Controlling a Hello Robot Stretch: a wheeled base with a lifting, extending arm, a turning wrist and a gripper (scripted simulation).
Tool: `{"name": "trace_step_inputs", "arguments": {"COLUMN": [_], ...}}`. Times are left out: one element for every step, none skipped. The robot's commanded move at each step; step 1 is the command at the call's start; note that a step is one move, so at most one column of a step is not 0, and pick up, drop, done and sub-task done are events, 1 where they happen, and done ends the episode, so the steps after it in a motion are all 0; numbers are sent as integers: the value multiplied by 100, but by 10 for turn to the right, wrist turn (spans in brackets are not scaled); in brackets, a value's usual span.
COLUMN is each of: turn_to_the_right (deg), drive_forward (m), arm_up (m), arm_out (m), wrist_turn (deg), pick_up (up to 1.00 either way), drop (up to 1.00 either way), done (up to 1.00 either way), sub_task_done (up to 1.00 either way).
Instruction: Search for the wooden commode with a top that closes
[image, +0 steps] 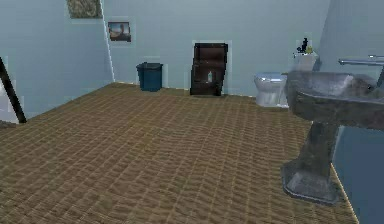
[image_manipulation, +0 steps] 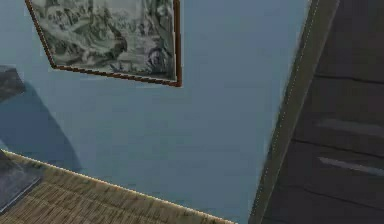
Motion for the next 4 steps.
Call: {"name": "trace_step_inputs", "arguments": {"turn_to_the_right": [0, 120, 0, 60], "drive_forward": [100, 0, 20, 0], "arm_up": [0, 0, 0, 0], "arm_out": [0, 0, 0, 0], "wrist_turn": [0, 0, 0, 0], "pick_up": [0, 0, 0, 0], "drop": [0, 0, 0, 0], "done": [0, 0, 0, 0], "sub_task_done": [0, 0, 0, 0]}}
